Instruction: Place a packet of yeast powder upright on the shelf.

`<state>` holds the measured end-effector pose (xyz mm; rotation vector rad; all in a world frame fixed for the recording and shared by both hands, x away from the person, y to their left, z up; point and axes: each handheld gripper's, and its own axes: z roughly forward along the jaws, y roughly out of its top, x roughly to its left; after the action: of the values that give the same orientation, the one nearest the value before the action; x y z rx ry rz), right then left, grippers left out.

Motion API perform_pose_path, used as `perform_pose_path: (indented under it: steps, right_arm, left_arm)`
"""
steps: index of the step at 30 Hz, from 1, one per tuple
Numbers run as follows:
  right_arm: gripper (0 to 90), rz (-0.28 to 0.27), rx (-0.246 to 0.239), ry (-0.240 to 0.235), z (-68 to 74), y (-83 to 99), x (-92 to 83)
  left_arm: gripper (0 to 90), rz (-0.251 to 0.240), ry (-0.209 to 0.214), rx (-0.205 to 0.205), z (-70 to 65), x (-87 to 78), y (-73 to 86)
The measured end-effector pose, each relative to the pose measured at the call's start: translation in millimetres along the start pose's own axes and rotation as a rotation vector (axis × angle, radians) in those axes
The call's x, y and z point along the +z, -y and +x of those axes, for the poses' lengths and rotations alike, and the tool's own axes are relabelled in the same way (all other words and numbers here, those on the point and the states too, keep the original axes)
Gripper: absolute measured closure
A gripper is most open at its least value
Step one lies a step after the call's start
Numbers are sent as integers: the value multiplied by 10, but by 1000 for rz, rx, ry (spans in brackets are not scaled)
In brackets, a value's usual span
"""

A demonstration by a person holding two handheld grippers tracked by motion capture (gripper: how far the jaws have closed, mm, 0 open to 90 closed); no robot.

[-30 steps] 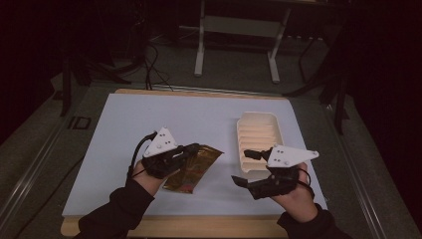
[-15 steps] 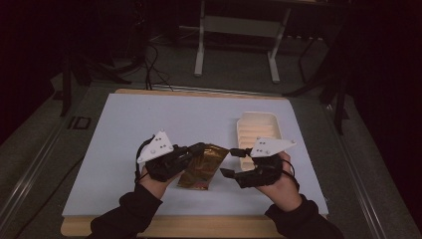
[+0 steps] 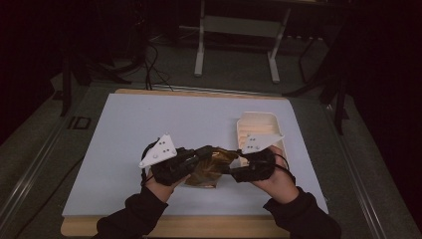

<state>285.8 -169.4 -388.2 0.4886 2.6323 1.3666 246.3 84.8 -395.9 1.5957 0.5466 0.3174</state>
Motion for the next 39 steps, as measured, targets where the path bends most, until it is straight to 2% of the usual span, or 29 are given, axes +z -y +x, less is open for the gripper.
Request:
perform_pose_path:
  steps: [1,2,3,4,6,7,8,12,15,19,21,22,24,25,29,30,31,33,36,39]
  right_arm:
    - [527,0,0,0,0,0,0]
    - [574,11,-20,-9,5,-5,4]
    - [597,30,-66,-16,14,-10,8]
    - [687,50,-72,-40,-8,-22,13]
    - [712,54,-69,-54,-22,-23,15]
    - [725,54,-63,-53,-38,-22,15]
    - [737,70,-57,-74,-61,-23,27]
    - [745,86,-52,-94,-65,-15,46]
    - [750,95,-52,-117,-77,-31,32]
    - [755,100,-55,-120,-70,-47,23]
    - [757,102,-65,-120,-63,-53,13]
    - [758,105,-63,-119,-62,-57,9]
    - [760,104,-64,-119,-69,-59,-6]
    - [760,96,-59,-115,-78,-61,-21]
    - [761,86,-57,-107,-120,-80,-94]
    - [761,86,-57,-107,-120,-80,-94]
    - [761,84,-59,-105,-125,-86,-108]
    - [761,75,-62,-99,-134,-107,-152]
    - [761,67,-70,-77,-162,-148,-225]
    - [761,63,-73,-66,-183,-162,-258]
  left_arm:
    - [884,0,0,0,0,0,0]
    - [884,4,13,-6,-1,1,-3]
    - [884,3,6,-5,-8,0,0]
    - [883,9,6,-2,-14,4,4]
    - [883,13,-2,5,-9,3,13]
    - [883,25,3,-3,3,5,17]
    - [882,26,7,-11,18,8,35]
    - [879,43,20,-3,41,5,35]
    - [866,46,61,-5,70,-4,25]
    - [844,45,61,10,90,-10,1]
    - [790,45,68,4,95,-12,-7]
    - [752,33,89,-4,99,-24,-30]
    - [607,23,96,-7,96,-30,-43]
    - [575,16,115,-4,79,-50,-71]
    - [271,4,146,10,78,-73,-80]
    - [271,-2,149,26,79,-77,-76]
    - [233,8,143,27,84,-86,-73]
    - [164,35,163,19,100,-91,-63]
    - [133,64,144,40,88,-124,-20]
    - [93,84,141,20,93,-158,28]
